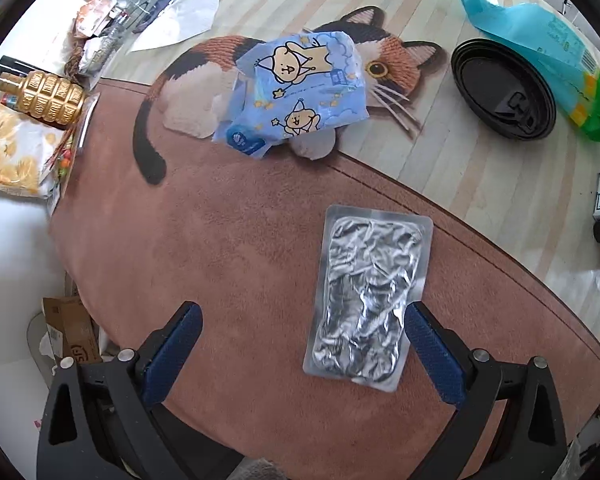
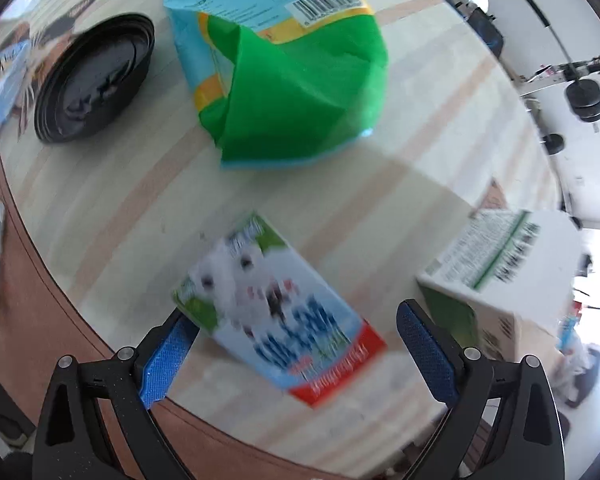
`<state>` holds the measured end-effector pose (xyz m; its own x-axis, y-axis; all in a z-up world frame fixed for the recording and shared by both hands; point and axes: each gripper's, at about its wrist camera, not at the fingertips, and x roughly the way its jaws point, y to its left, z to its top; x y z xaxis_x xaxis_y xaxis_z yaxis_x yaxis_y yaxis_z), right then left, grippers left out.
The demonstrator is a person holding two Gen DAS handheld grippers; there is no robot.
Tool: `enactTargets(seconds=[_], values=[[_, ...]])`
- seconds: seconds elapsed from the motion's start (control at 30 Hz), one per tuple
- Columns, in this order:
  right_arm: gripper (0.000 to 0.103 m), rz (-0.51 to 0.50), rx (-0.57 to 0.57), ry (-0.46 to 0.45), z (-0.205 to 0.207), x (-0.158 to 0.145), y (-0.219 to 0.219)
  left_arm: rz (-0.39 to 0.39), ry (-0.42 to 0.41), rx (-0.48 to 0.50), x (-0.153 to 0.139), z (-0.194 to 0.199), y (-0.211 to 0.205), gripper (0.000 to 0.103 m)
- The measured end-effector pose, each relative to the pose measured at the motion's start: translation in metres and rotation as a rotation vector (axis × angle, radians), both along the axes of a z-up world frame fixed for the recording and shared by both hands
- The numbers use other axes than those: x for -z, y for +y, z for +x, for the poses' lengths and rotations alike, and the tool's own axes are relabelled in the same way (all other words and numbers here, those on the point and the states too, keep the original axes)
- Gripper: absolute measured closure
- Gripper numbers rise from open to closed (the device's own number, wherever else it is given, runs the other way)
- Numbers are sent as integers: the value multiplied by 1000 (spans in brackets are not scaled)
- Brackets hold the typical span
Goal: Collect trash
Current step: 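Grasp the foil blister pack with the left tool while the right grasps the milk carton, then carry the blister pack and milk carton to the white bin and release them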
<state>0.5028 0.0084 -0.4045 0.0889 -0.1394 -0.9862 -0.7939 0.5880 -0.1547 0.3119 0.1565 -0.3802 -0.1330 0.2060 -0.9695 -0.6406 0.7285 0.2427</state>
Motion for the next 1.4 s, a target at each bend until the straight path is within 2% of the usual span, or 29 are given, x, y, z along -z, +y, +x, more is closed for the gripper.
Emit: enactTargets(seconds=[0.1,0.17,0.23,0.33,0.37,0.4,0.43,0.53,0.57,0.67,0.7,0.73,0.8,0.93,1.03,1.23,1.4], values=[[27,55,113,50,12,-3,-11,-25,-5,-21,2,-2,7,0],[34,76,253,101,20,-6,-26,-59,-21,-38,4,-5,11,0],[34,130,436,237,24,-4,-46,-105,-51,-54,5,-7,15,0],[34,207,582,364,20,-4,-63,-184,-80,-60,10,-6,18,0],[29,214,592,394,18,-3,-64,-216,-80,-53,15,-4,17,0],[19,218,594,400,16,-4,-65,-234,-70,-41,19,-1,16,0],[15,223,590,383,14,-6,-67,-256,-57,-20,24,4,14,0],[14,215,548,313,8,-8,-69,-274,-17,33,39,15,7,0],[14,207,530,292,5,-7,-69,-269,-32,32,38,15,7,1],[14,184,455,216,-3,-4,-61,-274,-74,28,33,15,4,16],[14,182,442,201,-5,-4,-58,-264,-85,30,29,15,2,25],[16,187,427,181,-7,-4,-55,-259,-94,28,26,14,2,34],[41,162,402,153,-13,-1,-47,-251,-103,25,22,14,1,41],[44,138,373,89,-23,-2,-42,-250,-109,26,21,15,1,41],[47,121,334,53,-53,3,-20,-242,-115,24,21,14,-1,41],[48,123,325,50,-57,-1,-16,-240,-121,7,21,-6,-3,41],[50,177,367,69,-51,-5,-35,-213,-118,14,18,-10,-7,41]])
